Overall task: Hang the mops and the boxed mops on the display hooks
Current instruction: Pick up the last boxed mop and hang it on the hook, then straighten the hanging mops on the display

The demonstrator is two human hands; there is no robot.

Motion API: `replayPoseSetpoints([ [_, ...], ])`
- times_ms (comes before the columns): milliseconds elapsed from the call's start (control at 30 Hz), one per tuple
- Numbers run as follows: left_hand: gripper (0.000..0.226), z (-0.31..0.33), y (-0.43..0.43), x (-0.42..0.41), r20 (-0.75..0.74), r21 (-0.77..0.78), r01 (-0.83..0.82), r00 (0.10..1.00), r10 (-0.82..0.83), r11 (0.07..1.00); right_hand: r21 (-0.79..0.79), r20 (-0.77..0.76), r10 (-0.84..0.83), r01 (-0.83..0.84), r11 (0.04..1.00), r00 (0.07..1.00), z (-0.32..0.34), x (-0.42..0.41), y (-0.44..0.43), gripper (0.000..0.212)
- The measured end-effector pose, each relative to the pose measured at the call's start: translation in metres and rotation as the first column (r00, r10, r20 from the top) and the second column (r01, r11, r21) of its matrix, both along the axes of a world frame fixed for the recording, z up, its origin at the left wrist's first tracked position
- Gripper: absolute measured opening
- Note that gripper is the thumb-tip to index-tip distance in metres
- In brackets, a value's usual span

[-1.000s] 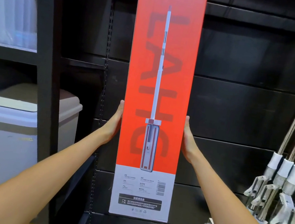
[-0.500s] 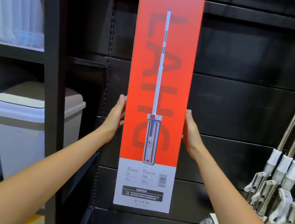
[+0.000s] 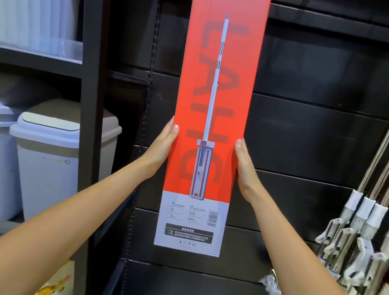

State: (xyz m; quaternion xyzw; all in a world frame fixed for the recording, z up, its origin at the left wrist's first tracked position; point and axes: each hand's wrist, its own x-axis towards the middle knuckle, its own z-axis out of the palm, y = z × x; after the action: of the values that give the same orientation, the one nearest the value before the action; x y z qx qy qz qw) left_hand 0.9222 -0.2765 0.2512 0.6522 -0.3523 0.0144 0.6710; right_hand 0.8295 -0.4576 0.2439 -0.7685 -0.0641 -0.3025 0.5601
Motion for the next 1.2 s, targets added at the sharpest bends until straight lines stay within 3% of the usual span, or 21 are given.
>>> replayPoseSetpoints([
  [167,0.06,0.001,0.001,-0.006,-0.028,-0.019,-0.005,1.0,0.004,1.0,0.009,-0.023,-0.006,0.006,1.0,1.0,0.0,-0.01,0.007,0.067],
  [300,0.061,-0.001,0.001,-0.019,-0.006,-0.06,-0.056,0.998,0.055,0.997,0.022,-0.066,-0.04,0.041,0.999,0.997,-0.001,-0.015,0.009,0.084],
  [600,0.045,-0.003,0.006,-0.037,0.016,-0.043,-0.041,0.999,0.042,0.998,0.034,-0.028,-0.027,0.028,0.999,0.999,-0.008,-0.024,0.017,0.07],
  [667,0.053,-0.003,0.009,-0.04,0.001,-0.041,-0.073,0.997,0.073,0.996,0.029,-0.032,-0.012,0.013,0.999,0.999,-0.009,-0.027,0.021,0.068],
  [767,0.076,-0.008,0.01,-0.049,-0.018,-0.026,-0.12,0.993,0.12,0.992,0.047,-0.068,0.0,0.003,0.999,0.998,-0.014,-0.032,0.022,0.085],
  [867,0.076,-0.011,0.008,-0.068,-0.009,-0.038,-0.21,0.978,0.21,0.977,0.067,-0.119,-0.011,0.019,0.998,0.993,-0.016,-0.041,0.023,0.085],
  [1100,0.069,-0.031,-0.012,-0.097,0.217,0.087,-0.429,0.889,0.403,0.899,0.036,-0.142,-0.098,0.104,0.994,0.985,-0.025,-0.065,0.008,0.061],
  [1200,0.061,-0.035,-0.027,-0.112,0.362,0.164,-0.523,0.821,0.442,0.836,-0.05,-0.123,-0.187,0.182,0.982,0.975,-0.028,-0.081,-0.008,0.056],
])
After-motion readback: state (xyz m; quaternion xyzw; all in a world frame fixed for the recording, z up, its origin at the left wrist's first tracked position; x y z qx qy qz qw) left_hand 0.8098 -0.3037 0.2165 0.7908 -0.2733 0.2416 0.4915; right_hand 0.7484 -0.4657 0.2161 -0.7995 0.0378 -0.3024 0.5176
